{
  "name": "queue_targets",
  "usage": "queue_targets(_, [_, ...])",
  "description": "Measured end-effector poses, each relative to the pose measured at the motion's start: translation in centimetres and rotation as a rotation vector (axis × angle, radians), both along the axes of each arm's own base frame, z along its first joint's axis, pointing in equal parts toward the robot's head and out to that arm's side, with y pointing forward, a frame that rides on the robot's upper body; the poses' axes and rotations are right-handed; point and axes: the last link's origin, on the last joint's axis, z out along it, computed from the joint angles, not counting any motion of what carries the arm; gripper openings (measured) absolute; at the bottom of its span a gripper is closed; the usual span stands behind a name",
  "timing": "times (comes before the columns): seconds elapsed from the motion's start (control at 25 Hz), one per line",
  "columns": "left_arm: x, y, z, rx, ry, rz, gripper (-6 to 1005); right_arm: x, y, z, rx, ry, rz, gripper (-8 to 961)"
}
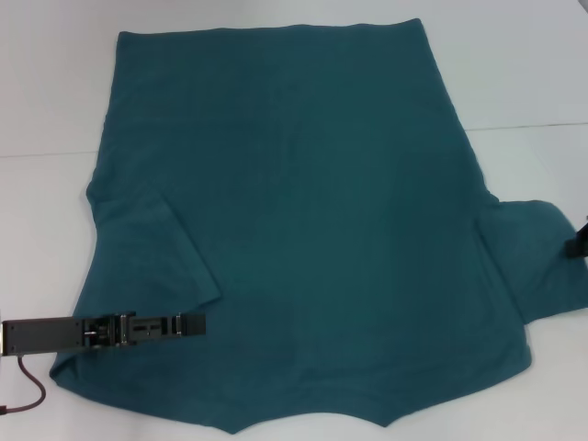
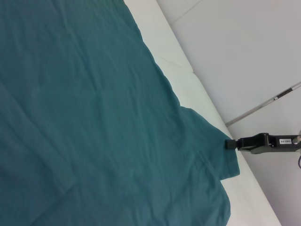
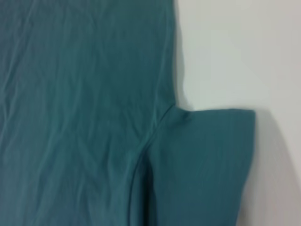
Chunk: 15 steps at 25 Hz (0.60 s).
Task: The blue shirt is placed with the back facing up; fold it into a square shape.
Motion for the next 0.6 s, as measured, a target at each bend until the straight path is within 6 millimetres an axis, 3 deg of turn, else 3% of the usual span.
queue_targets(0.2, [0.0,-0.1,0.1,-0.003,-0.001,0.002,707,-0.4,0.3,1.8,-0.008,-0.011,0.008,13])
queue_targets(0.6, [-0.3,-0.2,0.4,-0.002,0.0,0.015,707,-1.8,1.0,4.5,-0.019,-0.077,0.006,14])
